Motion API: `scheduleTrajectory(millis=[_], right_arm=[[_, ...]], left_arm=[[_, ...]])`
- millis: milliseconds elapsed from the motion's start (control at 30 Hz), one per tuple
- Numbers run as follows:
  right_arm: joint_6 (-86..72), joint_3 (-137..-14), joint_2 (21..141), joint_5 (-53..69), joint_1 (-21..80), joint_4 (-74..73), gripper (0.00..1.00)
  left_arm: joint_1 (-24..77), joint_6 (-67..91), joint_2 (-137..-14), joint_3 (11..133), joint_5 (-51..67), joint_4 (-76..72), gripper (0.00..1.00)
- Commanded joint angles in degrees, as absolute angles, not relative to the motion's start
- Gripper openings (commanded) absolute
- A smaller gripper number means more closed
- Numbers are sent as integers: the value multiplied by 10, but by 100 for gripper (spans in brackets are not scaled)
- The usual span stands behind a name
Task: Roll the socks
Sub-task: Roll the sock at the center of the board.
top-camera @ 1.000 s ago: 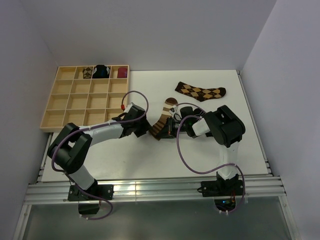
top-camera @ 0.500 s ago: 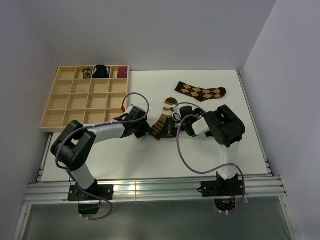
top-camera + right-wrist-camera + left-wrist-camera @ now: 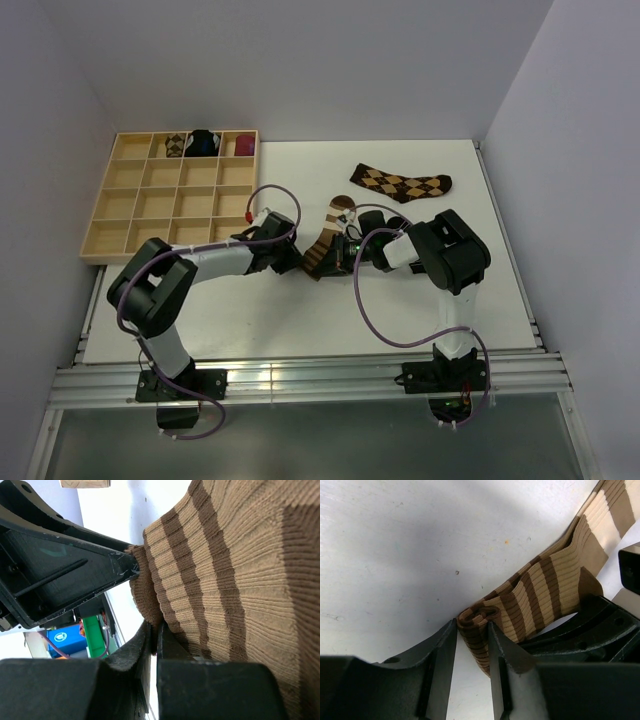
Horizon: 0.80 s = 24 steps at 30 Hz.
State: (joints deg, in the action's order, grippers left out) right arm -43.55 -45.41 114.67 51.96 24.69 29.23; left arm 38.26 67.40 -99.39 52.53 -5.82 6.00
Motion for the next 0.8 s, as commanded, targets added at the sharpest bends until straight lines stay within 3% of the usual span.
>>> scheduleTrajectory(millis=[0,100,233,467,767], right_arm=[[-400,-461,1146,476,245,246,4],[-396,-462,1144,475,245,239,6],[-380,-464,1129,461,245,219,15],[-307,-468,1068,396,250,135,29],[-223,-439,970,281,289,128,45]], left_arm=[[388,676,-1021,529,-69,105,36],[389,676,-1027,533,-71,111,34],[391,679,-1036,541,-75,134,29],[396,650,-1041,580,-97,201,13],[400,599,-1060,648,-107,272,9]])
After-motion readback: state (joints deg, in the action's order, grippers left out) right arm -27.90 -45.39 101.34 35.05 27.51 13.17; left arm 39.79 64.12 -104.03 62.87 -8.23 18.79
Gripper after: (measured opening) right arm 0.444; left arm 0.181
